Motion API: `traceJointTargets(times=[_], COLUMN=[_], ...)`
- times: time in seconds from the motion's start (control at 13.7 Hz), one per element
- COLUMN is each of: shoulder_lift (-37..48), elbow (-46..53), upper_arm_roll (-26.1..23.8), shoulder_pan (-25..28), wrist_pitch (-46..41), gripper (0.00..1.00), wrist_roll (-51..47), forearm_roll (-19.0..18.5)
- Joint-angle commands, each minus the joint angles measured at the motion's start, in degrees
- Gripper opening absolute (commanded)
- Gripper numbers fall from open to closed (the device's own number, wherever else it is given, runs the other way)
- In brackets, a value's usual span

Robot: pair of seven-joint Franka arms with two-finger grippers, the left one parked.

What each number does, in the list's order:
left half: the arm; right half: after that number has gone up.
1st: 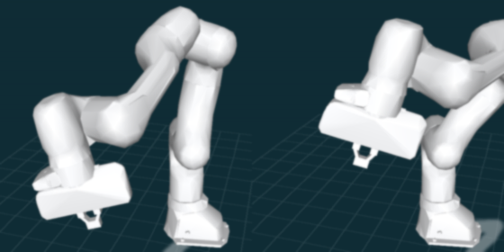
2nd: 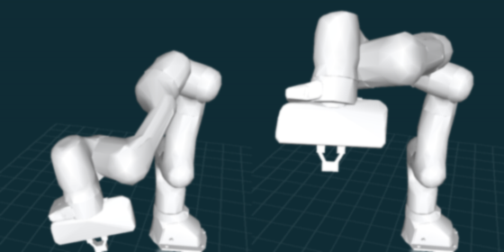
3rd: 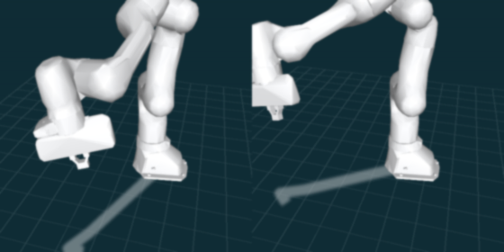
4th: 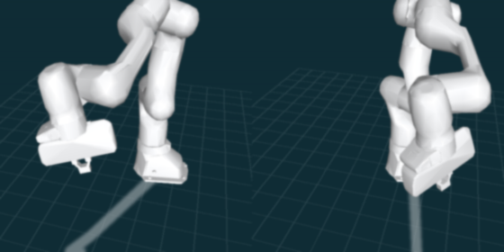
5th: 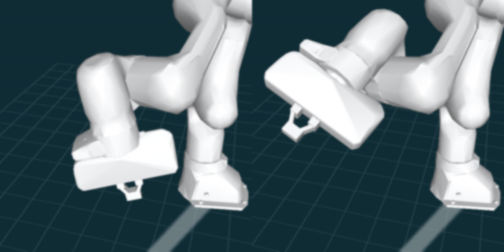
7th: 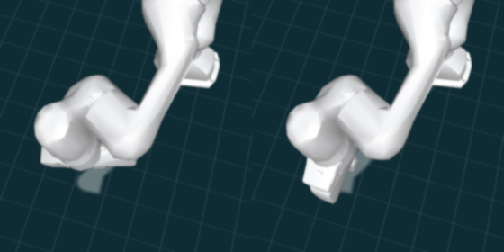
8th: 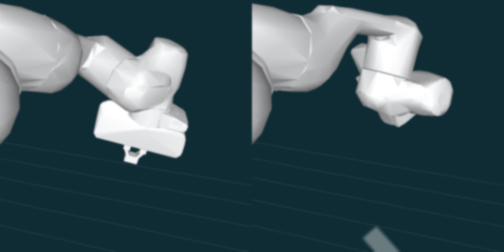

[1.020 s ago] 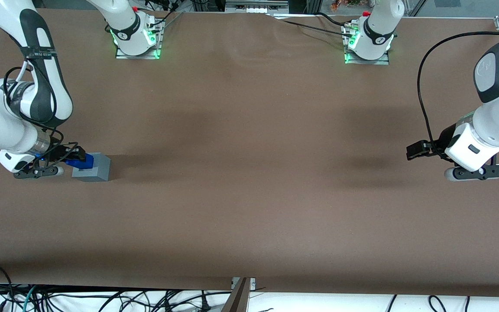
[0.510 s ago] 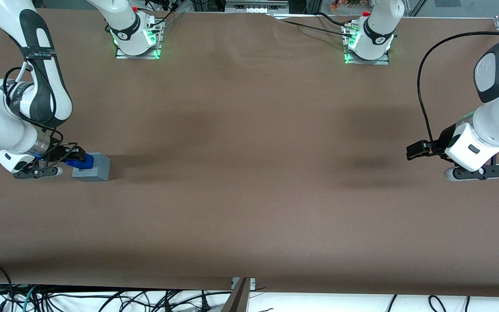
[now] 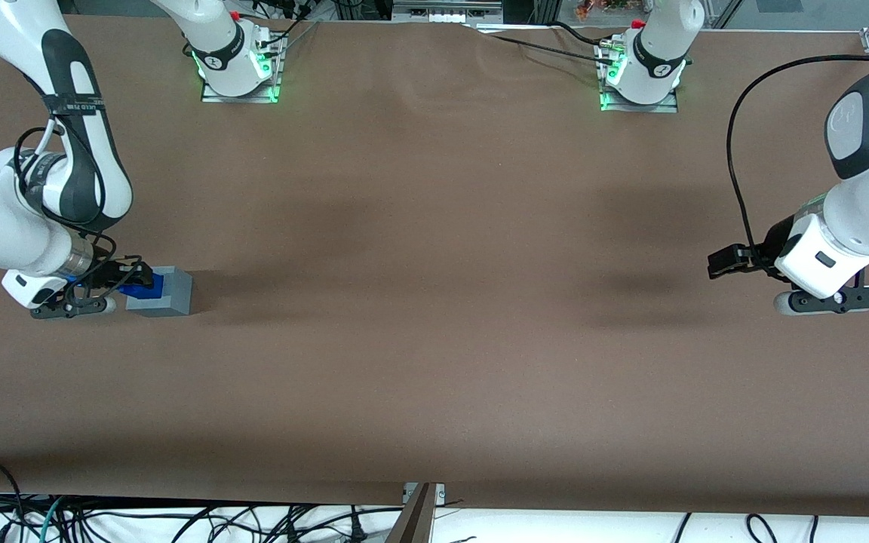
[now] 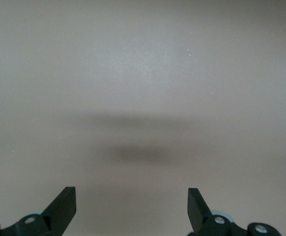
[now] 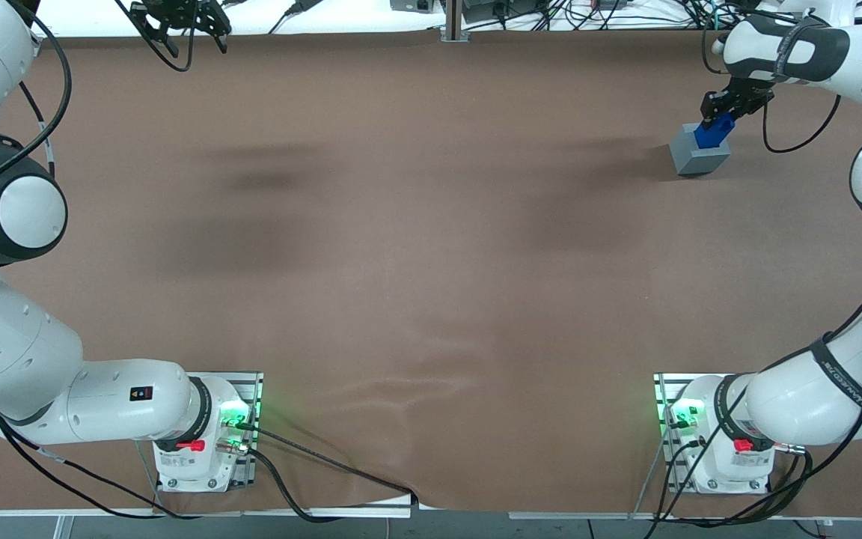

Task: Insert blue part into gray base with right arm
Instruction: 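Lower the blue block into the gray base's hole, then open the right gripper to release the blue block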

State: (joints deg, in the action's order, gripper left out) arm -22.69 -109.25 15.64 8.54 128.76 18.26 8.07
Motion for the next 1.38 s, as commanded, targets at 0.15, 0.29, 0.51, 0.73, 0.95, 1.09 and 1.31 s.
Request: traceJointTargets(times=[0.15, 0.29, 0.51, 0.73, 0.95, 1.09, 1.31], shoulder_lift=[-3.2, -3.2, -3.2, -2.3, 1.2, 4.9, 11.2], elbow=[1.2, 1.3, 1.7, 2.6, 2.7, 2.7, 2.8], upper_arm_roll=[-0.4, -0.4, -0.4, -0.5, -0.6, -0.5, -0.5], shoulder_pan=[-0.4, -0.4, 0.2, 1.0, 1.4, 3.3, 4.7], wrist_pitch=[0.9, 0.9, 0.8, 0.0, -2.5, -5.9, -12.3], gripper=[0.48, 0.77, 0.98, 0.98, 0.98, 0.98, 0.99], wrist_roll=[1.6, 1.5, 0.4, -1.6, -5.1, -8.4, -9.1], forearm_roll=[1.5, 1.5, 1.6, 1.5, 1.5, 0.9, 0.5])
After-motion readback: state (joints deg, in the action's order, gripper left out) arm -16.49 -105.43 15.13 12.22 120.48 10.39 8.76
